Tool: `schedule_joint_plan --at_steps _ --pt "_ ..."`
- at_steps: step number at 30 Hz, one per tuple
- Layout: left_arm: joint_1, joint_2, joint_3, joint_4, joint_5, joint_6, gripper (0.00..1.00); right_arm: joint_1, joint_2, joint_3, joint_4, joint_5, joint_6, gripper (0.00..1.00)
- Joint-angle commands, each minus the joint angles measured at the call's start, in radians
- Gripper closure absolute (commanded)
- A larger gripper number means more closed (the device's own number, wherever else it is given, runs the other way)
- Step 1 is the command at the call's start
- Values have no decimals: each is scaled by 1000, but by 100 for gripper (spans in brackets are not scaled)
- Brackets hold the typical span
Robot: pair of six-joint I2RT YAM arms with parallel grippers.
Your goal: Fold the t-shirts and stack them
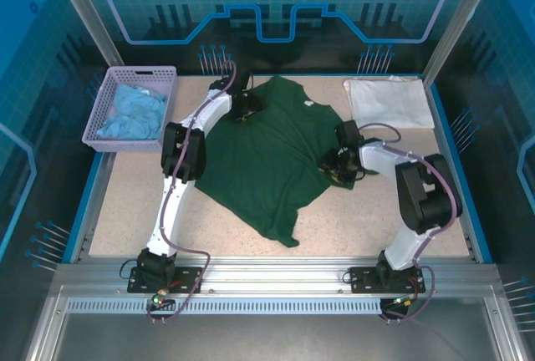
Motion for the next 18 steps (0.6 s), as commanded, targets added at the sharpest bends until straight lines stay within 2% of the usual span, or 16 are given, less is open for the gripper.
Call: schedule_joint_plan --at_steps 1,5,8,13,16,18 --pt "-25 66 119 -70 103 47 28 75 -93 -158 -83 30 128 46" --pt "-43 71 155 -51 124 43 22 94 -248 -269 -104 71 189 41" --pt "-43 65 142 -21 177 12 24 91 -316 -267 -158 115 161 35" --pt "-56 45 97 25 274 -39 25 83 -370 -229 -204 144 95 29" --pt "-65 1 20 83 309 -74 25 76 -370 -206 -213 150 61 28" --pt "-66 -30 -49 136 327 -106 29 67 -366 -190 -215 152 34 28"
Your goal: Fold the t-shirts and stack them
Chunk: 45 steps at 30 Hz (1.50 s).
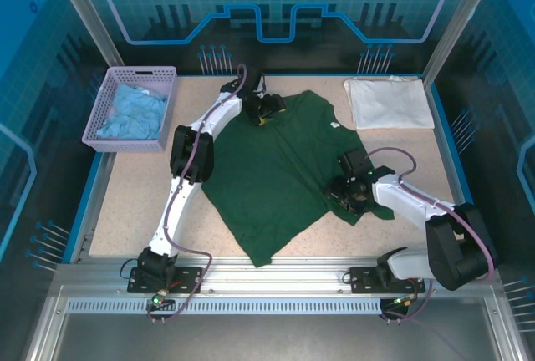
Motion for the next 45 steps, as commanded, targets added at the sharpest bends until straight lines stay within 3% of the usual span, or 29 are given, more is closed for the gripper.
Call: schedule_joint_plan --at_steps 1,5,9,14,16,19,25,33,34,35,36,38,39,42,45 --pt "-14 -76 -87 63 77 -60 29 -19 -7 46 -49 35 -56 28" --pt "-31 -119 -151 49 33 16 27 -36 -17 56 -53 50 -96 28" --pt "-36 -121 -169 31 32 67 43 -58 -16 56 -48 50 -130 28" --pt "-60 -130 -165 -21 -47 171 44 -76 -13 56 -43 49 -156 29" --pt "-74 -135 -165 -38 -89 212 50 -83 -15 54 -39 51 -165 29" --pt "-83 -139 -158 -60 -138 243 69 -89 -16 52 -38 53 -177 29" --pt "-85 -167 -158 -46 -187 214 95 -93 -15 49 -34 67 -198 29" --pt "-29 -113 94 -21 -216 130 100 -113 32 62 -29 70 -203 30" --pt "-15 -94 135 -8 -237 119 96 -115 40 64 -28 70 -201 30" --pt "4 -77 172 22 -264 114 79 -120 50 71 -27 70 -199 30" --pt "23 -66 194 62 -298 111 46 -125 60 79 -28 65 -196 29" --pt "54 -65 202 119 -404 95 7 -136 70 93 -30 57 -188 29" --pt "71 -70 204 142 -431 91 1 -145 72 100 -32 51 -183 29" --pt "105 -101 259 49 -518 81 1 -170 57 117 -45 29 -183 29" --pt "109 -213 142 5 -585 93 1 -188 20 122 -52 29 -193 28"
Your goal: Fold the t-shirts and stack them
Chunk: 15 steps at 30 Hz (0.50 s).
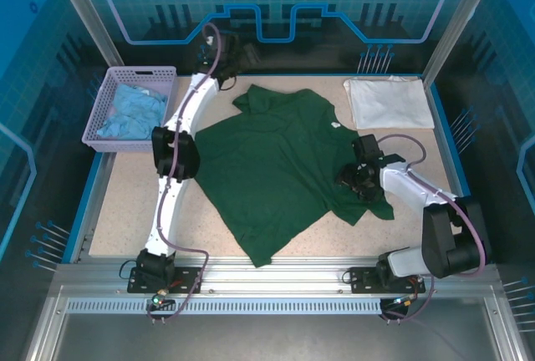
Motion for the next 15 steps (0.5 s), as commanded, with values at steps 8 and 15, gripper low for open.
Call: schedule_joint_plan --at_steps 8,15 --pt "-58 -425 -649 133 139 -82 23 -47 -68 33 -23 -26 -32 29" --pt "-120 -360 -706 74 301 -106 33 -53 7 91 -13 -11 -85 29"
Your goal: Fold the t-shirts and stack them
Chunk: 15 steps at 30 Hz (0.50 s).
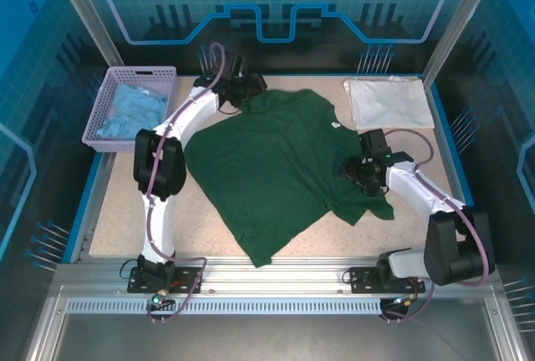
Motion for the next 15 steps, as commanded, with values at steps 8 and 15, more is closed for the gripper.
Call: schedule_joint_plan --at_steps 8,15 --pt "-37 -16 -355 89 -39 -76 33 -39 329 208 9 11 -32 33" --pt "-31 211 -93 -23 -32 -2 32 -154 453 226 -58 -17 93 34"
